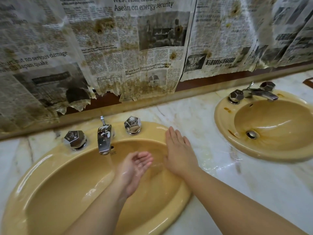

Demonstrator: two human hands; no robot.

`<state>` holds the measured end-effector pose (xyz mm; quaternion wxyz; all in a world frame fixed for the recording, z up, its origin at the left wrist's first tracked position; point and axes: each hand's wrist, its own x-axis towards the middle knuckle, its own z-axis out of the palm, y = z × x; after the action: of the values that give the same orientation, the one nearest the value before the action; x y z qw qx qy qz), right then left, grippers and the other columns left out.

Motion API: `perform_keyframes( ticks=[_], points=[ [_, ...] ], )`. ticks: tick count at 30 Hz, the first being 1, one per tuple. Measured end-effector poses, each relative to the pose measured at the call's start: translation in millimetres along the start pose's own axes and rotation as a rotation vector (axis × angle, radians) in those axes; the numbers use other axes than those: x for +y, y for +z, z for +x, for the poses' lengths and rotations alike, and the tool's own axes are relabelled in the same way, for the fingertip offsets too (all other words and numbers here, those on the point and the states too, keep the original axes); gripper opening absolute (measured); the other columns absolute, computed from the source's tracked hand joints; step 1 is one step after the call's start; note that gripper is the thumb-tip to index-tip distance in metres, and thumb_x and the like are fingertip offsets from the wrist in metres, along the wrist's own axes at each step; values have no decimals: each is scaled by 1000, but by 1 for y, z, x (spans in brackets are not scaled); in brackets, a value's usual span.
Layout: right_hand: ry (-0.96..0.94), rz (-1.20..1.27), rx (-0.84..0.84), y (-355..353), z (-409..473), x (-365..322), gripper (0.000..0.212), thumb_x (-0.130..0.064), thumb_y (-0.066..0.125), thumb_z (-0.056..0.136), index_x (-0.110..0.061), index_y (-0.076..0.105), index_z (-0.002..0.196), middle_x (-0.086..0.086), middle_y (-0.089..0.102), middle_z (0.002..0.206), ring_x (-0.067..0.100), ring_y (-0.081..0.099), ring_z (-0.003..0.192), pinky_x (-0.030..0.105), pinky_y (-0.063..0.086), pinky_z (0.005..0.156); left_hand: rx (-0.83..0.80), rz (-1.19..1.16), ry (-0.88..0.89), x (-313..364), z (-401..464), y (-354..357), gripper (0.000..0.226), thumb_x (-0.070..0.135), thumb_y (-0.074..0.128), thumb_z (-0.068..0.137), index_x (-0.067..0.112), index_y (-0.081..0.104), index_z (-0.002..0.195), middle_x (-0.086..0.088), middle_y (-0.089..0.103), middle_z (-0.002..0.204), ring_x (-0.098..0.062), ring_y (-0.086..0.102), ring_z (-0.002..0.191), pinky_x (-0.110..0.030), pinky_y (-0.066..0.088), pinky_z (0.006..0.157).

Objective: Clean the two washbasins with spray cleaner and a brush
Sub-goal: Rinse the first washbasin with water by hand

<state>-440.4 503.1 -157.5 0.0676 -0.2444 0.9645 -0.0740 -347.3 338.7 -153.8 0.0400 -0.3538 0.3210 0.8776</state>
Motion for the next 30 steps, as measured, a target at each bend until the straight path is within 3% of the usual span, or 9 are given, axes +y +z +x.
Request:
perform_keyframes(
  ticks=[5,11,14,17,19,21,24,27,30],
  points=[
    [168,-17,-3,10,-49,-13,107,-45,54,82,-7,-7,161,12,-15,169,29,-16,156,46,-3,127,133,-229,35,29,2,-52,37,23,35,110,-4,58,121,-23,64,127,-34,60,121,-42,46,107],
    [325,55,-36,13,-94,-50,103,-52,39,88,2,-16,157,22,-21,166,33,-22,154,49,-12,124,149,-481,-12,51,-9,-51,39,22,33,109,-3,58,126,-20,70,122,-27,67,116,-34,52,103],
    [295,89,-84,14,-114,-66,91,-49,34,91,0,1,161,21,-14,167,31,-22,154,51,-16,122,172,-539,-10,49,-12,-36,36,21,34,109,-1,62,114,-14,71,109,-24,69,104,-31,57,89],
    [193,88,-123,10,-129,-69,68,-44,32,96,-6,34,153,18,17,166,31,-15,156,55,-14,123,142,-531,-43,33,-19,-15,25,17,40,106,4,62,107,-8,68,94,-19,69,88,-27,57,78],
    [114,42,-86,0,-119,-58,49,-38,36,98,-10,55,134,12,44,149,31,-2,157,58,-5,124,62,-450,-62,24,-25,8,29,16,38,105,5,62,95,-8,68,82,-19,68,77,-26,56,74],
    [17,22,-84,-7,-102,-42,41,-33,40,98,-8,66,117,12,58,135,30,13,155,54,9,124,-43,-298,-96,16,-40,37,31,14,39,100,4,61,82,-9,67,70,-21,68,67,-25,55,68],
    [-144,53,-81,-10,-93,-13,48,-36,41,91,-9,68,119,11,62,130,31,42,141,43,33,116,-139,51,-89,-10,-63,67,32,11,43,96,0,63,74,-16,68,69,-24,68,61,-27,57,63],
    [-296,48,-17,2,-120,-11,31,-32,48,82,-22,67,104,0,69,111,24,59,116,45,40,106,-160,428,-28,-43,-78,55,33,10,44,94,0,65,70,-19,67,68,-28,65,58,-31,54,54],
    [-242,-20,7,18,-152,-46,21,-36,45,86,-28,65,87,-3,65,86,24,57,88,37,39,89,-15,608,30,-49,-79,14,35,7,41,93,1,62,64,-18,66,59,-24,61,49,-26,49,47]
  ],
)
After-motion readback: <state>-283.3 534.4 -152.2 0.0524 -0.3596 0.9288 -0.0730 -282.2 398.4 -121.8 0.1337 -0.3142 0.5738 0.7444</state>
